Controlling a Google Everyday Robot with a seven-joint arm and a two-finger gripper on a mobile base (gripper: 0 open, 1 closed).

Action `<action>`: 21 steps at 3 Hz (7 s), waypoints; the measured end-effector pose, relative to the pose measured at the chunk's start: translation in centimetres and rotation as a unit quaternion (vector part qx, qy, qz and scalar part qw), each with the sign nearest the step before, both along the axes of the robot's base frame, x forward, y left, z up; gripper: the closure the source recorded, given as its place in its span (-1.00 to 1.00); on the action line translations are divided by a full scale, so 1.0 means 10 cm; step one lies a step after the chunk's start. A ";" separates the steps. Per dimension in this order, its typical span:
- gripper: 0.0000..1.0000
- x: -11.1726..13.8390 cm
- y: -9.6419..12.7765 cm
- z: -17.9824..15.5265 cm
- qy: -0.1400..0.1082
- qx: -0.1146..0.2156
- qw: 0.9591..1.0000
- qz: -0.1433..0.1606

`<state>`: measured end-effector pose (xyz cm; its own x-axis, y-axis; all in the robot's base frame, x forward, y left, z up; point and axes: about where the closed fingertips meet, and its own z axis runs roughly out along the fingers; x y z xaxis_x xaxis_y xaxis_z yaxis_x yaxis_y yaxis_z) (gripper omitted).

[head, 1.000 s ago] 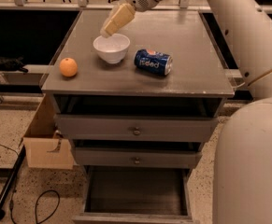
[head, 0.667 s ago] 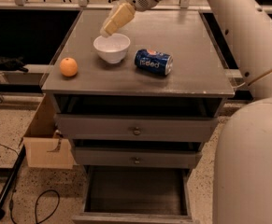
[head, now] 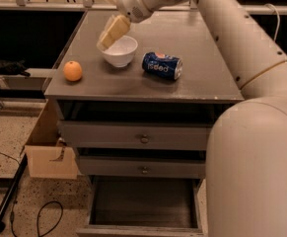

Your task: Place orange into bottom drawer

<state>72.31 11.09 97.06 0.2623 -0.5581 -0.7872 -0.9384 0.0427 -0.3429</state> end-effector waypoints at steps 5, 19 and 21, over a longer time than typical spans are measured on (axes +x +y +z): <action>-1.00 0.09 0.69 -0.86 0.069 -0.057 0.996 0.027; 1.00 -1.58 -0.64 -1.00 0.076 -0.040 0.991 -0.105; 1.00 -1.78 -0.61 -1.14 0.084 -0.039 0.991 -0.099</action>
Offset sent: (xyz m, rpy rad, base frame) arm 0.0161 0.0426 -0.0539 -0.1001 0.0843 0.0607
